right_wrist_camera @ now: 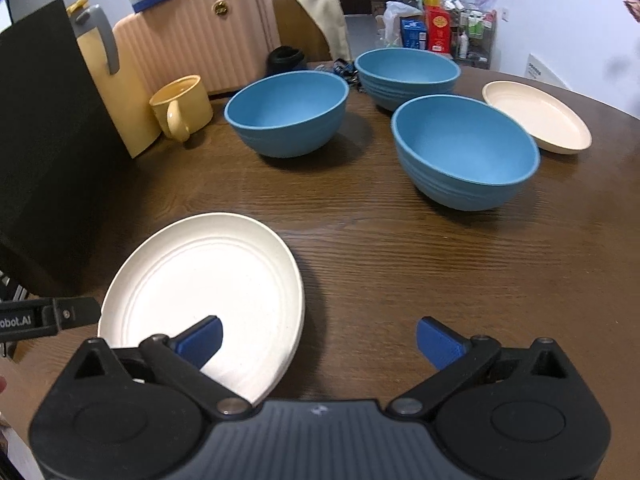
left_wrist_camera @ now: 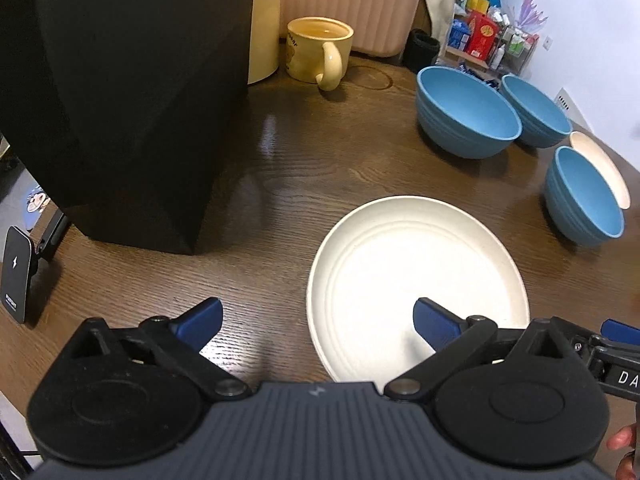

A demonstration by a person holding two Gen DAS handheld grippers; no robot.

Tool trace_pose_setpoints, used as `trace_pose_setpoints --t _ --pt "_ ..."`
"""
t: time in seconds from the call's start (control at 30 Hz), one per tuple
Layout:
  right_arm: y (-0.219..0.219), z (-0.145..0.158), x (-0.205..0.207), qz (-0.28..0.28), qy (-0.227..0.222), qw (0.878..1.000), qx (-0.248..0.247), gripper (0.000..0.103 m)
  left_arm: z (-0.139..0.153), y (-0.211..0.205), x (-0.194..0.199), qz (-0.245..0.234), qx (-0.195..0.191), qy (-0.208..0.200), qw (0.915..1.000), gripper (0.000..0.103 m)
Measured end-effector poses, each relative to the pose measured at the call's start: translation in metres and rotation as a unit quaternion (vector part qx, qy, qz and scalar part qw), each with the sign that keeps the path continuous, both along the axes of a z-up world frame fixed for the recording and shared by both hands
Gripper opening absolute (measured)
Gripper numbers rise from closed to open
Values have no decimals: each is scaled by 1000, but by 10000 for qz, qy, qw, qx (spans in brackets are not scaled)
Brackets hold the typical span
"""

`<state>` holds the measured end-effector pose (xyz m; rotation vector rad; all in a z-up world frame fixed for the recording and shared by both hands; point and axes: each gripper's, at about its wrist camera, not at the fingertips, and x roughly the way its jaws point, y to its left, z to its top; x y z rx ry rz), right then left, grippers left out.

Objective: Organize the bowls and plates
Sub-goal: 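Open the left tool off its stacked plate while the right tool opens too, then move both open tools toward the cream plate beside the blue bowls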

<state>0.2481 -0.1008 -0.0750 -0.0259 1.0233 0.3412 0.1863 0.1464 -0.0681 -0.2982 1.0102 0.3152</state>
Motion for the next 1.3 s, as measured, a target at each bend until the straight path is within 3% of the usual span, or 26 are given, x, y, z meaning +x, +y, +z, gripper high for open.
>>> trace_pose_setpoints --t 0.73,1.3 --pt "-76 18 -31 -1161 -199 9929 133 103 26 -58 13 -940 102 -240 9952 103" --pt "-111 34 -29 -1643 -335 9857 139 103 49 -103 30 -1447 224 -485 9880 103"
